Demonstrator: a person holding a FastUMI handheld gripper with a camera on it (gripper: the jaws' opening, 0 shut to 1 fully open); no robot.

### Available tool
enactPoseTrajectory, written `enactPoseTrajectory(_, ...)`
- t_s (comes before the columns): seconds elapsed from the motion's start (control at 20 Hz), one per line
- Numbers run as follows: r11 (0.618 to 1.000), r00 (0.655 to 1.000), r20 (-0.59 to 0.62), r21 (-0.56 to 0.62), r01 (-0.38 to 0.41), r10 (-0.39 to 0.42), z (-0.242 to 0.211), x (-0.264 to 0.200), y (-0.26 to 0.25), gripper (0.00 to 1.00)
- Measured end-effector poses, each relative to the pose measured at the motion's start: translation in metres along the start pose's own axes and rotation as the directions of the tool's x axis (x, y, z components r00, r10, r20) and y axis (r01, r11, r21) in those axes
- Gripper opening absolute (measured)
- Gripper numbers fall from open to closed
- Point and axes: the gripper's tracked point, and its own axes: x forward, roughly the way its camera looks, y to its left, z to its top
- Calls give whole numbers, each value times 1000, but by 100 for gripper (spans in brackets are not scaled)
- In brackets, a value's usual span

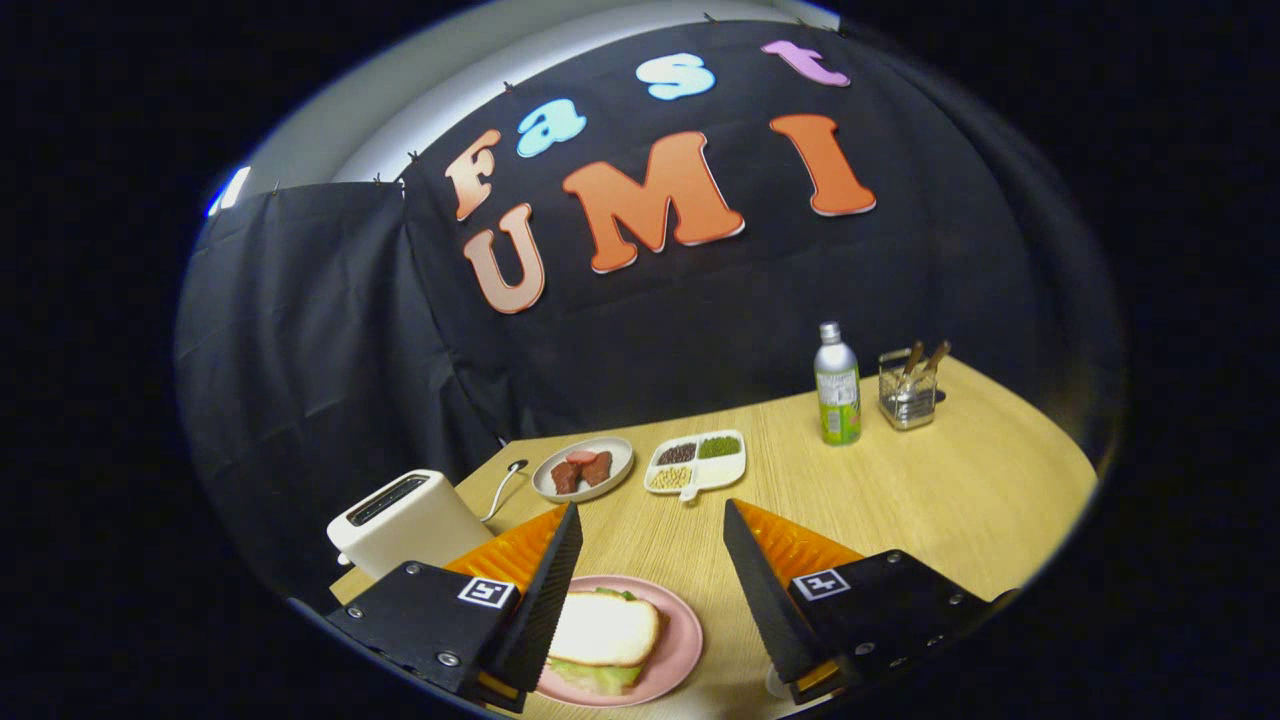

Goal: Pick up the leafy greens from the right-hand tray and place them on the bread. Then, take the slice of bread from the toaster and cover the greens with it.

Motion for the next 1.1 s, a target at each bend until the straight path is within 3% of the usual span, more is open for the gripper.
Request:
enactPoseTrajectory(0.25, 997, 980, 199, -74, 33, -17, 45, -5, 5, 96)
enactPoseTrajectory(0.55, 968, 904, 426, -206, 144, -44, 85, -27, 11, 98)
enactPoseTrajectory(0.8, 954, 858, 509, -214, 207, -72, 100, -37, 9, 98)
enactPoseTrajectory(1.1, 947, 845, 530, -227, 225, -73, 99, -37, 15, 98)
